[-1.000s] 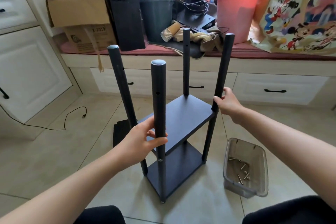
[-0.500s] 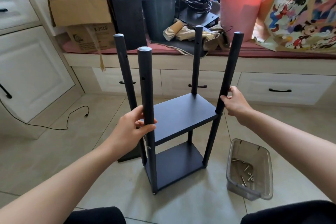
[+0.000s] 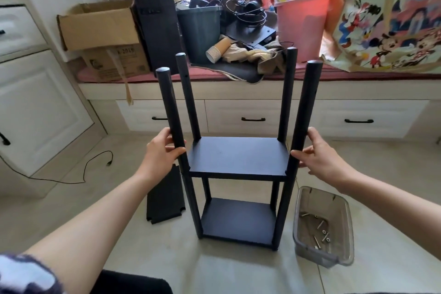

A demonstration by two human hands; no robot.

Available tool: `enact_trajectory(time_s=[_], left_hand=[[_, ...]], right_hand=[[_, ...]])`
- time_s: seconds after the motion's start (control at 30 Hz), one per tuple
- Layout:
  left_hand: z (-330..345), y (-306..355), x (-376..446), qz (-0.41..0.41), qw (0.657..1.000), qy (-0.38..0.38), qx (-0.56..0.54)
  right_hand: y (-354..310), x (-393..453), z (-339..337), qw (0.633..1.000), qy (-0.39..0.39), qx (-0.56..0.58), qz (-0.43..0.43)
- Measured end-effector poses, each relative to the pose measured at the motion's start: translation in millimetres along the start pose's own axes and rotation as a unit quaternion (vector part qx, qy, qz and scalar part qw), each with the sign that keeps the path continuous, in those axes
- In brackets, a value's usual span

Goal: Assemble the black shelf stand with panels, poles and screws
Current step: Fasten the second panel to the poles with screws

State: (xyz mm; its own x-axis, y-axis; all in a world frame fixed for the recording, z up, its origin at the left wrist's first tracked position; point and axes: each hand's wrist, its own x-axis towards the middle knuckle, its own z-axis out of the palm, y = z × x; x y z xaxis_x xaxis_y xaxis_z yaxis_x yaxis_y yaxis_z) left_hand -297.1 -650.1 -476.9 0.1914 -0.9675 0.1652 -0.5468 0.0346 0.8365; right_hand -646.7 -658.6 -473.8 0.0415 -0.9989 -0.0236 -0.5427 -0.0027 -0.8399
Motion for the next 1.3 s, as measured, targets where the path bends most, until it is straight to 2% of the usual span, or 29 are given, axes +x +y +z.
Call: enact_trajectory(time_s=[0.27,0.5,0.67,0.73,0.9,1.07,1.17,1.3], left_hand=[[8.4,-7.1,4.3,-0.016,0.991,0.092,0.099],[4.8,-11.5,-7.8,-0.033,0.98,0.06,0.188],[18.0,3.2,-21.4,-0.106,0.963,0.058,0.243],[27.0,9.5,-26.0,-0.11,0.963,0.025,0.244],[69.9,36.6,-46.2,-0.009,0.979,-0.118,0.169],[111.7,54.2,-61.0,0.053,0.962,-0.242,0.119],[129.0,62.6,-65.6,0.054,0.96,-0.267,0.06],[143.3,69.6,-66.3,0.069,0.963,-0.261,0.025]], right_hand=[[-12.6,-33.9,11.6,0.996,-0.058,-0.047,-0.041],[-22.1,-41.3,15.7,0.993,-0.079,-0.086,-0.035],[-27.8,-35.9,-4.6,0.979,-0.182,-0.095,-0.009],[-24.4,-29.3,-13.5,0.977,-0.185,-0.102,0.007],[-10.5,-5.4,-23.3,0.995,-0.064,-0.072,0.036],[2.2,21.5,-18.6,0.997,0.01,-0.048,0.058],[1.4,36.6,-12.0,0.998,0.01,0.01,0.065],[-0.8,55.0,-3.1,0.997,-0.001,0.059,0.051]])
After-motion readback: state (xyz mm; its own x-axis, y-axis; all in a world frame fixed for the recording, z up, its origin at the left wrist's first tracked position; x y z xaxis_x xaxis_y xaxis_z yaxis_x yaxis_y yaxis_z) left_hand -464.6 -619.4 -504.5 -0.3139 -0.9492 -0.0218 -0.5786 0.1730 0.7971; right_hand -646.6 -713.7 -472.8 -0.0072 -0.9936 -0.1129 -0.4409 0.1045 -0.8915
